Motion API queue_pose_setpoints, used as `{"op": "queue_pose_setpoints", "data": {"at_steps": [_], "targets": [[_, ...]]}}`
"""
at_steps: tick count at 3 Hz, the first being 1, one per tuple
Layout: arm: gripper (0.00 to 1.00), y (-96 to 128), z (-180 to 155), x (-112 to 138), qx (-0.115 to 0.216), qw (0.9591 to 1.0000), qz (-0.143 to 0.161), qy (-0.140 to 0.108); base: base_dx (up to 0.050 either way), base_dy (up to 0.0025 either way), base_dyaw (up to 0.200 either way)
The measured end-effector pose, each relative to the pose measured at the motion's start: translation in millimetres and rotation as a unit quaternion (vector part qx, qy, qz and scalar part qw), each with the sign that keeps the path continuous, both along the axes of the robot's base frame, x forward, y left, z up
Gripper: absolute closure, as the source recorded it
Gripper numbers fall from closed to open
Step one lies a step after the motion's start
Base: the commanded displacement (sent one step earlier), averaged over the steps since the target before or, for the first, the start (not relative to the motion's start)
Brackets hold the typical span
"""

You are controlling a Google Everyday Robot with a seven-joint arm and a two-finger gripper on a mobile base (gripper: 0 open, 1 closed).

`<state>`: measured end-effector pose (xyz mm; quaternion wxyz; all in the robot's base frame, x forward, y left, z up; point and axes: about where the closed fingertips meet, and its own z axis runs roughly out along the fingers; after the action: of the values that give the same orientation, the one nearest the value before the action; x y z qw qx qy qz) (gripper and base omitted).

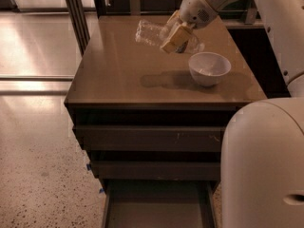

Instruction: Place water bottle into bottom drawer

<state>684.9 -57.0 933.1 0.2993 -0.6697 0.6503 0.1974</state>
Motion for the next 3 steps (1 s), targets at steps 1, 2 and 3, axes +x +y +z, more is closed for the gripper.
{"op": "queue_pose_setpoints", "data": {"at_steps": [1,2,3], "targets": [[1.0,-16,13,-27,0.036,0.9989,-0.026,-0.015,0.0,0.0,0.0],[1.0,-29,23,-54,0.083,0.9933,-0.068,-0.043,0.0,0.0,0.0],[1.0,-31,1,-78,0.108,0.9883,-0.101,-0.038,0.0,0.0,0.0]]}}
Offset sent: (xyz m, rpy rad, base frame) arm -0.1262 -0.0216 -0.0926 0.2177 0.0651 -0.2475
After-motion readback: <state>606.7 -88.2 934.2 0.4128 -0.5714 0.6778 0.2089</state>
